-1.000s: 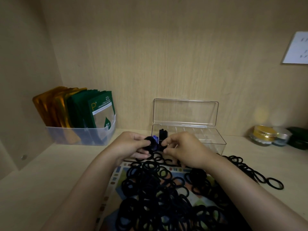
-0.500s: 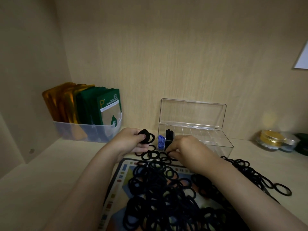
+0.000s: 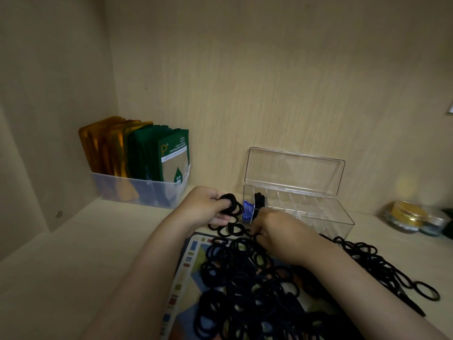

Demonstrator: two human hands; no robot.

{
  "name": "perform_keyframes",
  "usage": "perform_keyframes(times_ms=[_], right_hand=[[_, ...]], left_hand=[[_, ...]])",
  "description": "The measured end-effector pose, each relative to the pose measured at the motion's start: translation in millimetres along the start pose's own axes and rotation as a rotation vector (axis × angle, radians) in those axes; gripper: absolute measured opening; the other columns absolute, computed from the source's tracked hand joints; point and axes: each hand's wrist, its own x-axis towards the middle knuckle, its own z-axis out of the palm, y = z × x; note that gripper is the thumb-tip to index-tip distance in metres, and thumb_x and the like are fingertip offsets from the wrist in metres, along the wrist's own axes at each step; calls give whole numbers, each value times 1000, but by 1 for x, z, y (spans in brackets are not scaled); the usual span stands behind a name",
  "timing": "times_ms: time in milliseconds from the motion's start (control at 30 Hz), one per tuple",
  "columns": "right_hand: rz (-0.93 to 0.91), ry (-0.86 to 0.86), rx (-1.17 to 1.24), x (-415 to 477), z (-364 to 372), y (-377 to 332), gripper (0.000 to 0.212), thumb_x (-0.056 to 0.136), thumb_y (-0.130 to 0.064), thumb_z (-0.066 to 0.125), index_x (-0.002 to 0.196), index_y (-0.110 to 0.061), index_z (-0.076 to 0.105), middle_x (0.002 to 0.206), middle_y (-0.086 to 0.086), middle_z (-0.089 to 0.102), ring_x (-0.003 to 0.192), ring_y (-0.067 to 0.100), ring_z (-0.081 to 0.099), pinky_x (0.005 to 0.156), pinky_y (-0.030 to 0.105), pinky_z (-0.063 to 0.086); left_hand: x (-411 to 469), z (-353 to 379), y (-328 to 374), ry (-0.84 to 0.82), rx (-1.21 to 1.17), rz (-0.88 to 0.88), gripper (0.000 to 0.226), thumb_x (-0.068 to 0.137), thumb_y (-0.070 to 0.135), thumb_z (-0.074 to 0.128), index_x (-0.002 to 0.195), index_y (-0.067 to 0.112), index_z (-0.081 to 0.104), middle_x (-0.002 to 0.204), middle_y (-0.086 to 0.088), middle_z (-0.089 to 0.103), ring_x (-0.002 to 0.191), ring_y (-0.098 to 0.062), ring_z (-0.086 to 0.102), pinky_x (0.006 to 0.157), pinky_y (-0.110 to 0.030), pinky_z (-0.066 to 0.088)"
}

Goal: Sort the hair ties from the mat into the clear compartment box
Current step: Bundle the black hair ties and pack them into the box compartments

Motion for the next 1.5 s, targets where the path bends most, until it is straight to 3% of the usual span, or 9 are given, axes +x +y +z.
perform_keyframes(times_ms=[100,200,300,467,667,800,1167,1300,1500], right_hand=[[73,113,284,-4,-15,3,11,96,-22,61,92,-20,71,91,-6,68,72,13,65,70,29,52],[139,159,792,-8,-34,-1,18,98,-18,60,86,-9,69,64,7,66,48,30,52,46,30,41],[162,112,1093,-11,-40,-9,20,99,-13,59,90,1,69,51,3,60,37,16,43,35,21,31],[305,175,897,-7,-28,-9,22,88,-29,72,80,-9,74,50,11,60,41,24,48,44,27,36],[409,299,752,-2,-22,-6,15,84,-23,68,73,-13,70,43,3,59,30,14,48,38,21,40],[358,347,648,0,-14,-1,13,79,-25,71,71,-15,70,53,-1,64,35,3,52,39,19,39],[267,270,791,-2,-19,4,13,87,-27,72,83,-15,72,67,3,70,45,10,59,44,22,43],[151,232,489,-5,-15,-4,11,86,-28,71,79,-20,73,73,-8,69,64,-2,62,60,10,46],[61,-7,157,-6,5,-17,25,91,-41,64,110,-27,73,100,-5,73,96,16,65,83,34,55]], left_hand=[[2,2,-2,18,56,23,7,95,7,62,94,5,68,83,-11,73,64,-12,72,59,-20,59],[4,8,-3,49,110,39,4,92,10,68,93,8,71,82,-10,74,67,-13,73,61,-22,60],[1,19,-1,-25,70,40,17,88,16,74,100,4,75,87,-12,76,73,-17,75,65,-23,61],[-5,30,1,-165,-133,7,19,93,11,66,109,2,73,97,-14,76,86,-20,75,69,-23,60],[-7,31,2,-259,-213,-40,31,101,18,53,121,-2,65,109,-21,73,99,-29,73,82,-33,61],[-9,32,1,-314,-122,20,33,95,27,64,119,5,69,112,-11,74,104,-24,72,92,-34,58],[-2,20,-2,-89,-18,12,17,96,11,63,107,2,72,95,-15,77,87,-20,76,71,-22,61],[-1,1,2,8,-99,8,24,93,10,66,113,-1,68,93,-16,77,83,-21,76,67,-23,61],[-4,-2,5,18,-134,32,33,92,10,67,122,-3,63,100,-19,74,81,-21,76,66,-24,62]])
